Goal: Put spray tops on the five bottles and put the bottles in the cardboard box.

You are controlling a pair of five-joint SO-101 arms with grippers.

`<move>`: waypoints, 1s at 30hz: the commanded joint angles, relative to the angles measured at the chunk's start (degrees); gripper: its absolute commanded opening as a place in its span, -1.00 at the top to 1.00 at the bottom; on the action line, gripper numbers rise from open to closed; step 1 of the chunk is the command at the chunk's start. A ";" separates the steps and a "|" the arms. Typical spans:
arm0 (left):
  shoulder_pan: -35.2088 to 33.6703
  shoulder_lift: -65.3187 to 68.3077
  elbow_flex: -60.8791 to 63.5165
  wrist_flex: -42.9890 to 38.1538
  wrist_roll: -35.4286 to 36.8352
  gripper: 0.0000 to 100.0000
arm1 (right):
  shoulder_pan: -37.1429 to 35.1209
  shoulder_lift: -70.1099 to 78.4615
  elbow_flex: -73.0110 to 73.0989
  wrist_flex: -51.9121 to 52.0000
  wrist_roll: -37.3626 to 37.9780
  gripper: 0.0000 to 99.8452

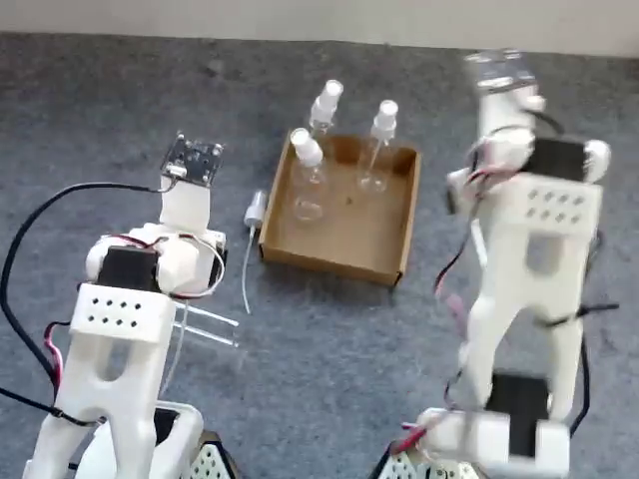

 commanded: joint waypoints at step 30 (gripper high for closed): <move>-10.42 -44.00 7.43 -21.01 31.38 0.98 | -52.44 -39.34 68.79 -54.11 -1.85 0.99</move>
